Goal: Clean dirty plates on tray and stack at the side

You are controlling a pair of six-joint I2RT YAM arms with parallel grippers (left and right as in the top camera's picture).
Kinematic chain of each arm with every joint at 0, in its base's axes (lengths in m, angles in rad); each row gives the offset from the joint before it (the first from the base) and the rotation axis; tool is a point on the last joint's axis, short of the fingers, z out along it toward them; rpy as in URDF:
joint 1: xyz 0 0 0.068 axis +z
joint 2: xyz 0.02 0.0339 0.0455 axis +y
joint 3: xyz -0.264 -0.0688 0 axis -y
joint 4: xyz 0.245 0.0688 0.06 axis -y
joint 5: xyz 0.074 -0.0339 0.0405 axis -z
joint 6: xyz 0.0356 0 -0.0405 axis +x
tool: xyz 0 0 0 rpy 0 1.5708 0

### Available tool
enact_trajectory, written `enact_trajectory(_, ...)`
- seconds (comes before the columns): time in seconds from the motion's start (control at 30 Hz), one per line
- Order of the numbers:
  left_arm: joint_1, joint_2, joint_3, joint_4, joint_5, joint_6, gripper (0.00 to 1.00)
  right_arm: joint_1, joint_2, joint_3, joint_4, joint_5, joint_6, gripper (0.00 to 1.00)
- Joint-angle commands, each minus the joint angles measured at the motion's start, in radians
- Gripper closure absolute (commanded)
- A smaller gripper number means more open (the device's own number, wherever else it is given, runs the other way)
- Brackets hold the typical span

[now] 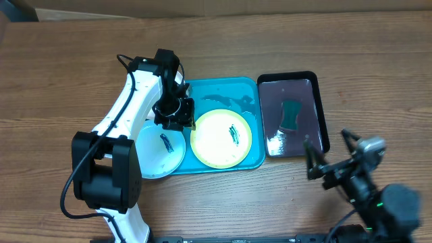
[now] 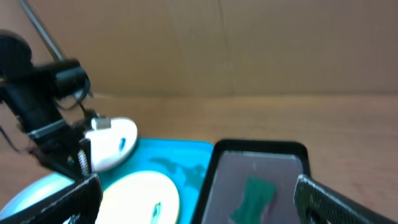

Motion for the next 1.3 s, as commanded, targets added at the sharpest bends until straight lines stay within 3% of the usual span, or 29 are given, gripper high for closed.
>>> enact_trajectory(0.0, -0.001, 0.010, -0.004, 0.005, -0.003, -0.010, 0.63, -0.003, 0.233, 0.264, -0.157, 0.026, 0.023, 0.00)
enact_trajectory(0.17, -0.005, 0.010, -0.005, 0.016, -0.008, -0.018, 0.68, -0.002, 0.648, 0.635, -0.560, 0.015, -0.020, 0.00)
enact_trajectory(0.3, -0.016, 0.010, -0.006, 0.041, -0.024, -0.023, 0.68, -0.003, 0.905, 0.798, -0.739, -0.153, -0.021, 0.00)
enact_trajectory(0.37, -0.023, 0.010, -0.006, 0.046, -0.051, -0.040, 0.69, -0.003, 1.011, 0.825, -0.768, -0.210, -0.021, 0.00)
enact_trajectory(0.47, -0.029, 0.010, -0.007, 0.053, -0.084, -0.055, 0.69, -0.003, 1.130, 0.825, -0.768, -0.217, -0.020, 0.18)
enact_trajectory(0.57, -0.032, 0.010, -0.007, 0.070, -0.085, -0.055, 0.70, -0.003, 1.221, 0.825, -0.761, -0.209, -0.020, 0.22)
enact_trajectory(0.87, -0.032, 0.010, -0.007, 0.113, -0.089, -0.055, 0.74, -0.003, 1.350, 0.825, -0.748, -0.010, 0.050, 0.21)
enact_trajectory(1.27, -0.033, 0.010, -0.108, 0.174, -0.117, -0.089, 0.73, 0.000, 1.361, 0.818, -0.683, 0.091, 0.138, 0.22)
